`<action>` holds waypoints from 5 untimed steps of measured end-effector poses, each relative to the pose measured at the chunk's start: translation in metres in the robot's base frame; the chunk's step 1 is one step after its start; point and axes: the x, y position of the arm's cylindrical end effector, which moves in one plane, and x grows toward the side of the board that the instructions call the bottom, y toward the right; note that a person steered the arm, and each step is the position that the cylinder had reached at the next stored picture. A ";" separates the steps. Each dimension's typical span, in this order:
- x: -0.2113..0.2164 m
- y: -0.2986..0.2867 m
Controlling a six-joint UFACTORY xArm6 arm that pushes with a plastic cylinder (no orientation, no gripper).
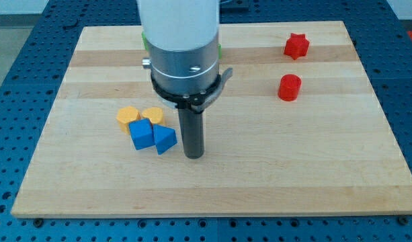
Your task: Push the blue triangle along with blue cube a bit left
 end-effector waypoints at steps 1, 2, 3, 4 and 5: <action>0.000 -0.014; -0.004 -0.026; -0.010 -0.035; -0.016 -0.046; -0.016 -0.049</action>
